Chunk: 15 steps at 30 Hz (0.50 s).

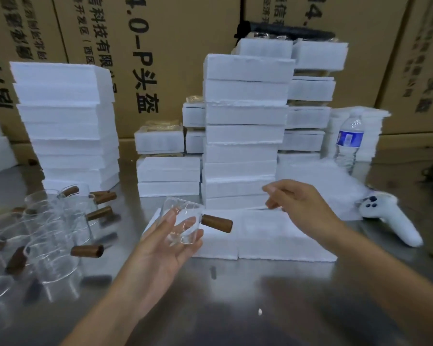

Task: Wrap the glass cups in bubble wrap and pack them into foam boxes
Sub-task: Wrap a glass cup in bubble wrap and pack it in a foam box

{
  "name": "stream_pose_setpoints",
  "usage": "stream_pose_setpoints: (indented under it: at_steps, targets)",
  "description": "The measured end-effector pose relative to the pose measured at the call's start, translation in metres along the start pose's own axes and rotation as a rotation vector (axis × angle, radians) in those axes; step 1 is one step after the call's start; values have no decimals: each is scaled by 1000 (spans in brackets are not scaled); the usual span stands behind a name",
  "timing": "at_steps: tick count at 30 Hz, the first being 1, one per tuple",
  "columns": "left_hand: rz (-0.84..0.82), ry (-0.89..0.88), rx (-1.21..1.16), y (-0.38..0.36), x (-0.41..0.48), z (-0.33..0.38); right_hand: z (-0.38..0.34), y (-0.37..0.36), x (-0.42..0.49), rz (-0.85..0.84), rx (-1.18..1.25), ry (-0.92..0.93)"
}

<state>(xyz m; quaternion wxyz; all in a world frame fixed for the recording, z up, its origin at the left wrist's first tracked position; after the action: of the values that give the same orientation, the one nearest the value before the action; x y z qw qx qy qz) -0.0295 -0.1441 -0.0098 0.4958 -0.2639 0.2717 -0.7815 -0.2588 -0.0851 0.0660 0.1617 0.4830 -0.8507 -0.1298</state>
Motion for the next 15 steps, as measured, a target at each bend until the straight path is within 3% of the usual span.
stream_pose_setpoints:
  at_steps: [4,6,10,15]
  targets:
    - [24,-9,-10,8,4,3,36,66,52,319,-198,-111]
    - [36,-8,-15,12,6,3,56,84,71,382,-348,-176]
    - [23,-40,-3,12,9,6,98,91,91,291,-645,-312]
    - [-5,-61,5,7,14,11,116,86,101,152,-733,-381]
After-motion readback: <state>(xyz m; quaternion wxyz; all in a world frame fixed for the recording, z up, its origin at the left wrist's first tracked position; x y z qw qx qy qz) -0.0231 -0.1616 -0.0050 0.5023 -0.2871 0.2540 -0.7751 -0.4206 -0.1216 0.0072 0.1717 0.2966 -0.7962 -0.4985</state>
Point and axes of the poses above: each hand's wrist, its own x-axis towards the middle knuckle, its own y-axis out of the back of the hand, z = x × y, the point moved 10 cm from there along x, towards the middle knuckle, and after that the axes turned 11 degrees about -y, right-handed, at the moved point
